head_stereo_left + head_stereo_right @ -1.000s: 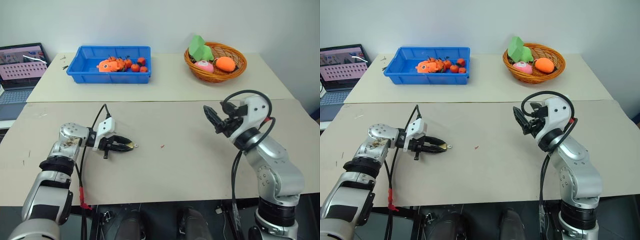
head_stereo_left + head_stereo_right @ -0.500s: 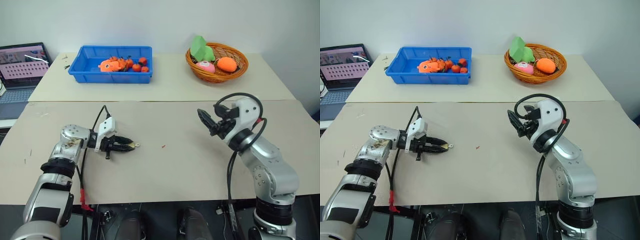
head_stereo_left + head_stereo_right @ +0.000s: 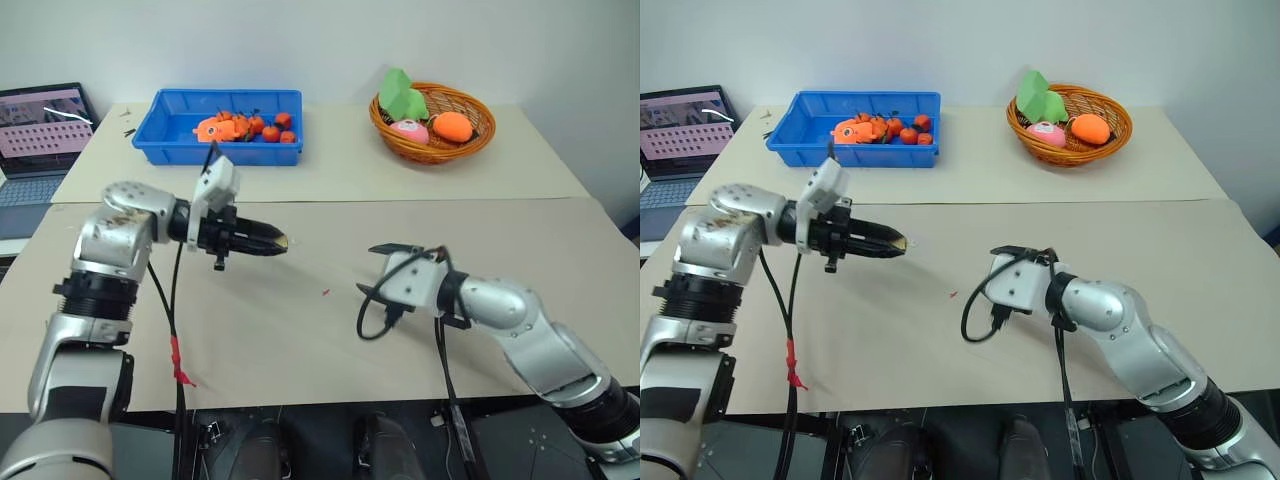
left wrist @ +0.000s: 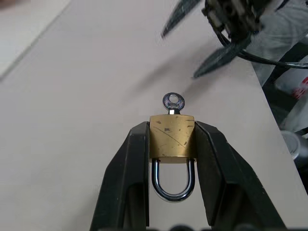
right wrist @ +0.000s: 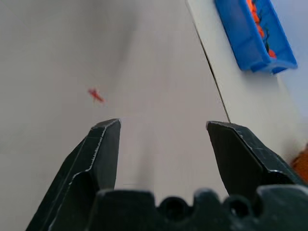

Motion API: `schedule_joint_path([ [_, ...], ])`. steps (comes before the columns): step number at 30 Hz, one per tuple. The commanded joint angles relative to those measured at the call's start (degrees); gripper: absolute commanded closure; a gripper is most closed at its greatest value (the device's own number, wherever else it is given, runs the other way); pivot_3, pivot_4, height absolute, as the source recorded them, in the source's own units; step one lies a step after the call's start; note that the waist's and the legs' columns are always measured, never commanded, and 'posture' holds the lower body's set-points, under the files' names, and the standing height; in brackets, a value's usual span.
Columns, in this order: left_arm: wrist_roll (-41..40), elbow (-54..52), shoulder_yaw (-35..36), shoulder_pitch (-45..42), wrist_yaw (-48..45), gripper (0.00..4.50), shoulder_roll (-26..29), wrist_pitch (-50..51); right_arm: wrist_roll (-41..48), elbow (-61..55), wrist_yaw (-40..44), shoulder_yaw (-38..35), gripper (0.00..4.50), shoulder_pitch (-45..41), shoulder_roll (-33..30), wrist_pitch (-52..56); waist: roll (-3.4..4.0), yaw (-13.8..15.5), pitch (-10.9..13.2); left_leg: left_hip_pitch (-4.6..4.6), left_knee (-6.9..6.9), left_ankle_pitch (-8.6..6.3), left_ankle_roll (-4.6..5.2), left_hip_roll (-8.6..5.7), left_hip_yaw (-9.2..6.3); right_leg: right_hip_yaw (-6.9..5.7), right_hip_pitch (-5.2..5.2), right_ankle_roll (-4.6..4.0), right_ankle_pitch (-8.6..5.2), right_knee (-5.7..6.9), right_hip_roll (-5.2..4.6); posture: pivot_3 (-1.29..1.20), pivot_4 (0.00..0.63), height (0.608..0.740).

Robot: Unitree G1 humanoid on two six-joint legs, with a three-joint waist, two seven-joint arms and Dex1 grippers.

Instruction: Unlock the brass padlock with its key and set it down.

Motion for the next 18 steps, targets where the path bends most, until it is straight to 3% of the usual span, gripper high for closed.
schedule_joint_path([
  [1,-1.2,-2.92,0.29,-2.55,-1.33,3.69,1.34,-0.99,-11.06,3.93,-7.06,-0.55,1.08,-3.24,0.6,-14.79,-0.01,0.04,0.01,0.0,0.02,0.01,-0.01,0.0,0.02,0.01,-0.02,0.01,-0.01,0.04,-0.01,0.0,0.15,0.676],
  [4,-2.08,-5.09,0.66,-2.5,-0.95,3.69,1.47,0.49,-20.87,6.88,-15.78,-1.64,1.08,-5.73,1.38,-23.66,-0.01,0.01,0.02,0.01,0.05,0.04,-0.07,0.09,0.06,0.02,-0.04,0.03,-0.02,0.1,-0.01,0.0,0.15,0.676],
  [8,-2.31,-7.2,0.17,-1.62,-0.81,3.69,1.73,0.37,-26.73,9.17,-23.66,-2.2,1.08,-5.73,3.38,-33.23,-0.02,0.15,0.02,0.0,0.07,0.05,-0.08,0.15,0.08,0.02,-0.05,0.07,-0.06,0.13,-0.02,0.0,0.15,0.676],
  [18,-0.4,-3.91,-1.43,-2.08,-0.21,3.69,1.23,-3.45,-28.62,12.91,-25.1,-1.59,1.08,-6.82,9.57,-46.1,-0.02,0.04,0.02,0.0,0.28,0.05,-0.09,0.13,0.19,0.03,-0.04,0.07,-0.07,0.31,-0.02,0.0,0.15,0.676],
])
